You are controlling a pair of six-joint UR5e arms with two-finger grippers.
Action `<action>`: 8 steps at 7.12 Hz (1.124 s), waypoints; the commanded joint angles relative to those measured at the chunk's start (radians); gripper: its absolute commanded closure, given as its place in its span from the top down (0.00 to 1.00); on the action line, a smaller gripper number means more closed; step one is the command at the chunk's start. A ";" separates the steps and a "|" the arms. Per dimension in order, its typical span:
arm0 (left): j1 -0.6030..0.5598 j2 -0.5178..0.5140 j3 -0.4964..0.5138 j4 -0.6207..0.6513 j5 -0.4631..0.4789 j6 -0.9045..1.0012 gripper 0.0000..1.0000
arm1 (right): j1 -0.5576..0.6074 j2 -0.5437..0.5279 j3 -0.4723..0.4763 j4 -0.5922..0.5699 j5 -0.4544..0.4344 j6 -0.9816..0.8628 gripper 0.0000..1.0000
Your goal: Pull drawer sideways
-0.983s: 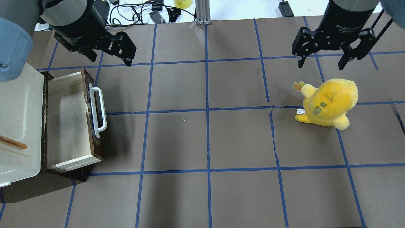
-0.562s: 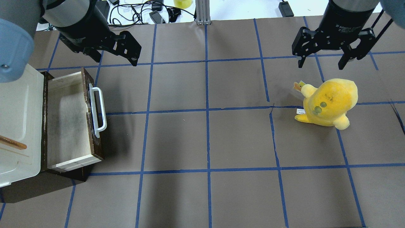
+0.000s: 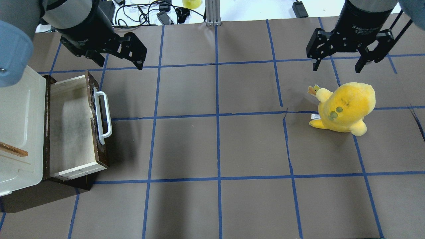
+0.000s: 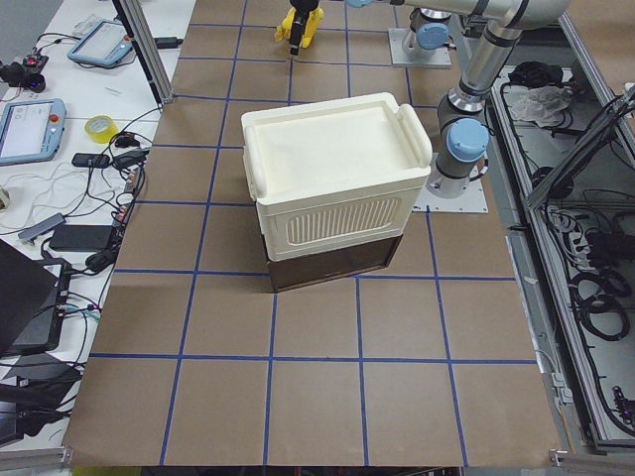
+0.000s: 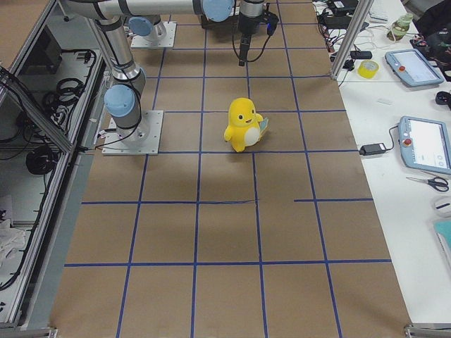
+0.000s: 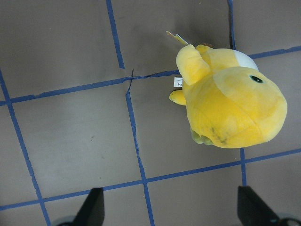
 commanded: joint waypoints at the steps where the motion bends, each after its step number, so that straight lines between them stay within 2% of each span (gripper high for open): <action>1: 0.001 0.001 0.001 0.000 0.001 -0.024 1.00 | 0.000 0.000 0.000 0.000 0.000 0.000 1.00; 8: -0.001 0.000 -0.002 0.007 0.036 -0.024 1.00 | 0.000 0.000 0.000 0.000 0.000 0.000 1.00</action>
